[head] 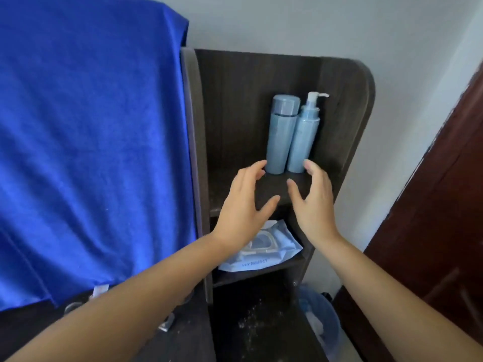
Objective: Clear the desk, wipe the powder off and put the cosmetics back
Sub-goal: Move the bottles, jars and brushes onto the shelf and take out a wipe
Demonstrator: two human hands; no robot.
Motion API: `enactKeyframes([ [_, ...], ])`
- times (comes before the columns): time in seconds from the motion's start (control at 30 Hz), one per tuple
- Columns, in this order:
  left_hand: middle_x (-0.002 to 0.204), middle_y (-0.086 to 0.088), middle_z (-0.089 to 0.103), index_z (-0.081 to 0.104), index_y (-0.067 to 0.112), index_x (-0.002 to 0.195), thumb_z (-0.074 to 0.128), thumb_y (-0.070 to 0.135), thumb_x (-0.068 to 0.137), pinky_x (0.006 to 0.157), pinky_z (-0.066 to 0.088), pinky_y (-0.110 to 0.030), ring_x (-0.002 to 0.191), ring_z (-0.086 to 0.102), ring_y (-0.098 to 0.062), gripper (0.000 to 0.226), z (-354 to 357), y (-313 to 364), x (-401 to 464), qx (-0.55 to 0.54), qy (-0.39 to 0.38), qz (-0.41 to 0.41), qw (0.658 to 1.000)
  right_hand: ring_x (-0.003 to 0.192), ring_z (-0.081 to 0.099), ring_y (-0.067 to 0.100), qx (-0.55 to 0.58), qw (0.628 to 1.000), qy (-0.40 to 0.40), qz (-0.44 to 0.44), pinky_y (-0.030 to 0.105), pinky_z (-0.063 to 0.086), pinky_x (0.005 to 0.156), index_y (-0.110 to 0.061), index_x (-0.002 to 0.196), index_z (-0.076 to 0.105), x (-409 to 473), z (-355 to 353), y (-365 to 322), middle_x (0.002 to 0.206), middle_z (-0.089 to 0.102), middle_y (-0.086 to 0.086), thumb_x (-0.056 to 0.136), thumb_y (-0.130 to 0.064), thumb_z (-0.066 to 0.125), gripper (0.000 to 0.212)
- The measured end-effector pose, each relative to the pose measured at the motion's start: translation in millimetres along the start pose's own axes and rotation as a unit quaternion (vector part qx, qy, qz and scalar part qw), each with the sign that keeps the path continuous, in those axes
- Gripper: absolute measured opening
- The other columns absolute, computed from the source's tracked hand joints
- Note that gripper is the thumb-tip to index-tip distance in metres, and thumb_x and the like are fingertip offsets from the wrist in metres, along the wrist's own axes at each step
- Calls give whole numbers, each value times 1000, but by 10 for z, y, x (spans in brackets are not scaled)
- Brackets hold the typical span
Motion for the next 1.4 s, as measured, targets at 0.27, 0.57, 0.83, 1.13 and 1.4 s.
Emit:
enactKeyframes([
  [0.27,103,19,48,36,37,122,49,41,79,76,42,-13,84,49,2,45,-977,-979,-1797,85,-41,-119,988,106,53,13,33,984,-153,-84,30,43,94,-13,113,52,-1594,748,-335,109,60,1,88,-29,49,30],
  [0.57,131,-7,42,36,11,137,70,34,76,102,32,-27,124,40,-22,74,-1374,-2003,-2862,115,-79,-342,929,108,56,26,9,934,-350,71,36,43,96,-5,121,53,-2758,2052,-379,115,58,11,80,-26,65,47],
  [0.83,129,-2,48,38,17,130,74,28,72,94,42,-34,120,44,-21,69,-1130,-2234,-2847,72,-91,-402,908,97,57,35,-96,927,-357,63,46,49,80,-11,110,59,-2813,2349,-293,103,64,11,80,-22,68,34],
  [1.13,121,6,51,43,21,126,79,30,67,85,41,-23,111,50,-14,70,-1191,-1617,-2399,74,-52,-329,940,96,56,17,34,968,-236,81,17,44,83,-8,115,56,-2239,1573,-522,104,56,1,82,-16,67,35],
  [1.4,120,25,47,36,42,120,71,40,68,91,39,-13,112,46,3,62,-665,-150,-1318,-40,-81,-66,994,97,56,14,43,997,-52,41,13,44,83,-12,115,55,-1194,76,-388,106,58,-1,82,-15,68,36],
])
Point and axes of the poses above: each hand's wrist, its own x-axis towards the middle knuckle, its own z-axis out of the palm, y = z × x, the point moved 2 cm from there along x, towards the middle knuckle
